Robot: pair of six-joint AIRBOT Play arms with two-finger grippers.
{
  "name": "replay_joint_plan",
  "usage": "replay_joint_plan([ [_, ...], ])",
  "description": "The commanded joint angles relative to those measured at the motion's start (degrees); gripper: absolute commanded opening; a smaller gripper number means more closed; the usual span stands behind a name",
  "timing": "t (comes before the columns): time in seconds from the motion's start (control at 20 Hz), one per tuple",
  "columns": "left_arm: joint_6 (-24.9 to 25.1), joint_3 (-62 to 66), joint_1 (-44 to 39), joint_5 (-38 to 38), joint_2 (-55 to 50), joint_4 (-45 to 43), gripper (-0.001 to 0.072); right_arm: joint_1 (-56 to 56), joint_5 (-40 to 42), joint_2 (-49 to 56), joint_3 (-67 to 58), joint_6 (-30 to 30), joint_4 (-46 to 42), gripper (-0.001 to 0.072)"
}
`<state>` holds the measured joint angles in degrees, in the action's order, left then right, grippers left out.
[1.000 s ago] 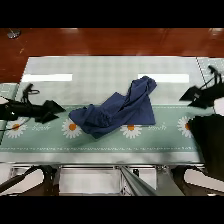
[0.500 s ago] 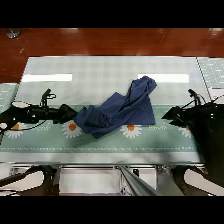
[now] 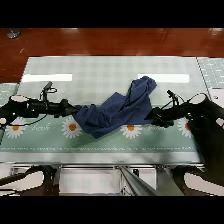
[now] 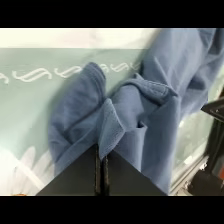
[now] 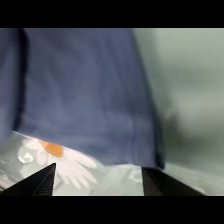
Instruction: Fold the shirts.
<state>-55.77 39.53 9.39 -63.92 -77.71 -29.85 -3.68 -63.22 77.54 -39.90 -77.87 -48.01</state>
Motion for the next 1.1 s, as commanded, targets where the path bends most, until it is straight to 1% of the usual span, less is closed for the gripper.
replay_joint_plan([
  [0.0, 0.26, 0.48, -0.09, -1.29, -0.04, 0.11, 0.0023, 2.86, 4.90, 3.17, -1.33, -0.52, 3.89, 0.0615],
  [0.05, 0.26, 0.48, -0.11, -1.27, -0.04, 0.13, 0.0022, 3.37, 4.85, 4.07, -2.80, -0.52, 4.90, 0.0612],
  [0.1, 0.26, 0.48, -0.11, -1.27, -0.04, 0.13, 0.0023, 4.07, 4.85, 4.79, -4.44, -0.55, 5.18, 0.0557],
  [0.15, 0.26, 0.48, -0.11, -1.27, -0.04, 0.13, 0.0023, 5.01, 4.83, 5.46, -6.27, -0.57, 5.14, 0.0394],
  [0.2, 0.26, 0.48, -0.11, -1.27, -0.02, 0.15, 0.0022, 5.88, 4.57, 6.01, -7.93, -0.39, 5.03, 0.0197],
  [0.25, 0.26, 0.50, -0.04, -1.27, 0.07, 0.59, 0.0023, 6.60, 3.82, 6.45, -9.81, 0.61, 4.92, 0.0021],
  [0.3, 0.28, 0.87, 0.35, -1.27, 0.39, 1.14, 0.0023, 6.75, 2.99, 6.45, -11.87, 0.72, 4.07, 0.0021],
  [0.4, -0.02, 4.00, 2.32, -2.45, 2.10, 2.73, 0.0022, 5.99, -1.77, 6.32, -19.39, 0.24, 1.88, 0.0020],
  [0.45, 0.02, 6.73, 3.67, -3.72, 3.89, 6.08, 0.0022, 5.25, -4.63, 5.81, -25.31, -0.31, 0.61, 0.0020],
  [0.5, 0.02, 10.05, 4.90, -4.20, 6.36, 10.47, 0.0022, 4.55, -6.34, 4.98, -31.74, -1.36, -0.90, 0.0020],
  [0.6, 0.00, 18.38, 6.38, -2.54, 11.72, 17.09, 0.0021, 3.30, -7.67, 3.08, -47.36, -4.31, -4.66, 0.0020],
  [0.75, -2.12, 33.44, 7.08, 2.10, 17.92, 17.75, 0.0021, 2.32, -12.04, 2.34, -73.33, -6.32, -7.30, 0.0020],
  [0.8, -3.13, 38.66, 7.50, 3.26, 19.56, 16.70, 0.0021, 2.38, -14.01, 2.23, -81.29, -6.73, -8.33, 0.0020],
  [0.85, -5.40, 43.43, 7.54, 4.35, 21.00, 13.75, 0.0021, 2.36, -14.73, 1.25, -86.20, -6.80, -8.72, 0.0020],
  [0.9, -8.35, 48.52, 7.98, 5.20, 22.49, 9.01, 0.0021, 2.36, -14.05, -1.25, -87.65, -6.71, -8.76, 0.0020],
  [1.05, -16.63, 61.48, 10.23, 5.31, 27.12, -5.77, 0.0021, 2.36, -13.14, -12.52, -84.48, -4.68, -13.05, 0.0020],
])
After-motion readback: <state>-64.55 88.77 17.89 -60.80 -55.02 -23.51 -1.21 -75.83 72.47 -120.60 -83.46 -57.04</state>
